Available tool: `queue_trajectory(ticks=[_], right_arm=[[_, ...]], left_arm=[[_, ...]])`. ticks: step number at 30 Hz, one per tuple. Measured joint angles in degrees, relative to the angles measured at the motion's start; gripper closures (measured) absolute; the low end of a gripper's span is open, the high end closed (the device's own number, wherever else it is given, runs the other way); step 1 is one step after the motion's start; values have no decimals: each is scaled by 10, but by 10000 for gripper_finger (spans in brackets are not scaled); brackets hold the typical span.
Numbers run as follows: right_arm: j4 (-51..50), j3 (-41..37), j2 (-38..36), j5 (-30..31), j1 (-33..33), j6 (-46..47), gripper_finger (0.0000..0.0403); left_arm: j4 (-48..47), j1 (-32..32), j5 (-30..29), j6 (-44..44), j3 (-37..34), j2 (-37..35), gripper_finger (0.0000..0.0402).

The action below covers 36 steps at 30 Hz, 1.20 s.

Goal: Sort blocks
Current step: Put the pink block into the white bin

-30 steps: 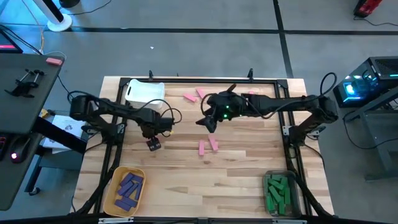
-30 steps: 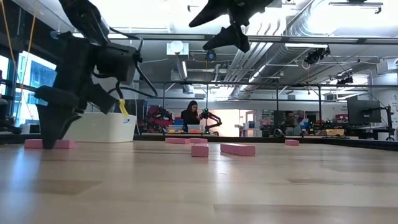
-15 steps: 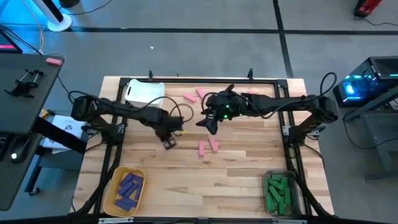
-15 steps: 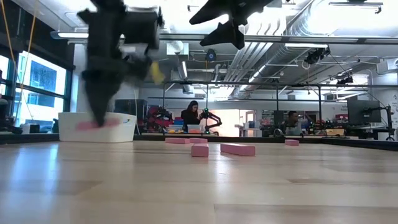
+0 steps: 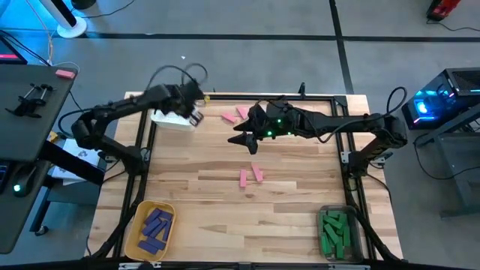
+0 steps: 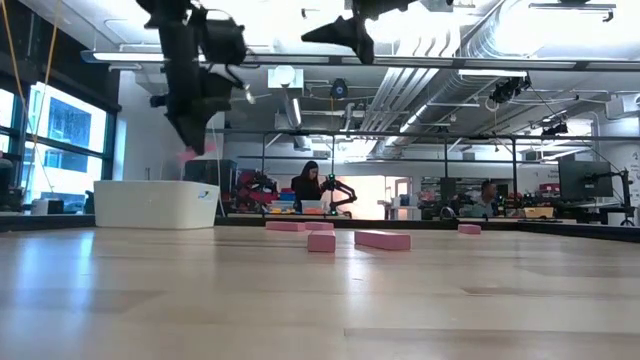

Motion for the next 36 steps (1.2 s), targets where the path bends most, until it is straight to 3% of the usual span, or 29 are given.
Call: queue_trajectory(ticks=[5, 9, 14, 19, 22, 24, 26, 31, 36], right_arm=[[61, 0, 0, -12, 0, 33, 171], [80, 0, 0, -13, 4, 47, 171], [84, 0, 0, -12, 12, 47, 171], [88, 0, -1, -12, 14, 51, 171], [91, -1, -16, -12, 14, 48, 171], [98, -1, -37, -13, 14, 46, 171], [101, 0, -63, -13, 14, 42, 171], [91, 0, -121, 8, 14, 16, 171], [55, 0, -154, 57, 14, 0, 171]], left_arm=[[21, 90, 27, 53, 0, 10, 345], [37, 118, 28, 83, 0, 13, 294], [36, 121, 58, 104, 0, 13, 220], [14, 112, 81, 102, 0, 13, 180], [7, 98, 168, 87, 0, 11, 174], [20, 68, 254, 89, 0, 8, 173], [50, 15, 293, 99, 0, 7, 173], [144, -152, 240, 80, 0, 27, 173], [247, -260, 211, -114, 0, 99, 177]])
